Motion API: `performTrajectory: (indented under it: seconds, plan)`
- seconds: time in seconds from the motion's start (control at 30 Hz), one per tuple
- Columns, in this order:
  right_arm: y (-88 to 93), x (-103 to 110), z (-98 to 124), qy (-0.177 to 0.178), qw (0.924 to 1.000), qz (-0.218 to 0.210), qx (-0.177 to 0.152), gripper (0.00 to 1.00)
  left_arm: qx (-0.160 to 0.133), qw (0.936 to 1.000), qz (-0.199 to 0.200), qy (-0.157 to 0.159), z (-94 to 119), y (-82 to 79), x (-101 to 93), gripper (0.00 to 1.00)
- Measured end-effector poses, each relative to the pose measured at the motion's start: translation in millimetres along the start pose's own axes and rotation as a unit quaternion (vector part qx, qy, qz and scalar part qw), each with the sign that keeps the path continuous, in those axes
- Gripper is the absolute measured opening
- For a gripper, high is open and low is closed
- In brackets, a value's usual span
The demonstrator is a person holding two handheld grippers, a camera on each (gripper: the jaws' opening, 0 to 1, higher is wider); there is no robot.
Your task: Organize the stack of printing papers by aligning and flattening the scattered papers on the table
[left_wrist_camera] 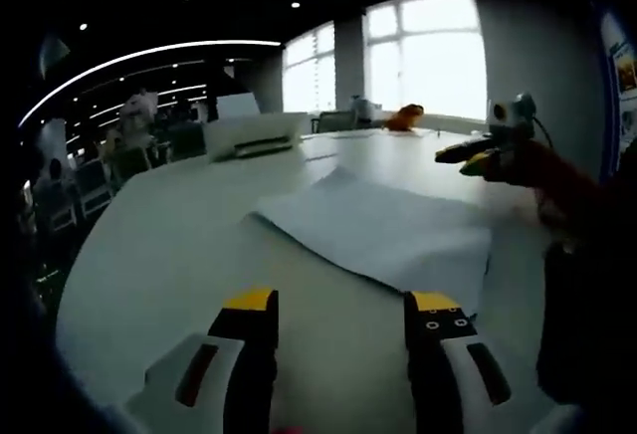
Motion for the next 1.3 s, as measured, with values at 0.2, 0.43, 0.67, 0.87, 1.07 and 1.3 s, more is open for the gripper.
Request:
performTrajectory:
  seconds: [0.2,0.43,0.67,0.87,1.07,1.3]
  plan:
    - [-1.5,3.8,16.9,0.002,0.9999,0.014,0.002,0.37,-0.009,0.9997,0.001,-0.022,30.1,2.0,-1.4,0.56]
    - [-5.5,4.6,40.7,0.008,0.9995,0.029,0.005,0.38,-0.022,0.9986,-0.003,-0.048,70.9,5.3,-7.7,0.54]
    - [-8.3,1.4,61.2,0.014,0.9994,0.032,0.006,0.38,-0.021,0.9980,0.000,-0.060,101.0,7.8,-19.1,0.53]
    - [-10.1,1.8,74.6,0.013,0.9994,0.031,0.005,0.38,-0.041,0.9962,0.006,-0.076,126.2,9.0,-18.5,0.53]
    - [-12.1,1.7,88.4,0.017,0.9990,0.042,0.001,0.40,-0.045,0.9941,0.007,-0.098,151.5,14.6,-14.3,0.53]
    - [-10.9,1.7,102.7,0.023,0.9992,0.032,-0.003,0.41,-0.049,0.9929,0.011,-0.108,173.0,20.9,-21.8,0.52]
Point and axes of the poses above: the point that each gripper's makers call its tool centre point, and the gripper's own axes: z roughly backward along the fingers, x roughly to its left, y roughly out of its underside, the point moved 10 cm from there along z, roughly backward along the fingers, and after that the axes turned 14 degrees about y, right-handed, at the moved point
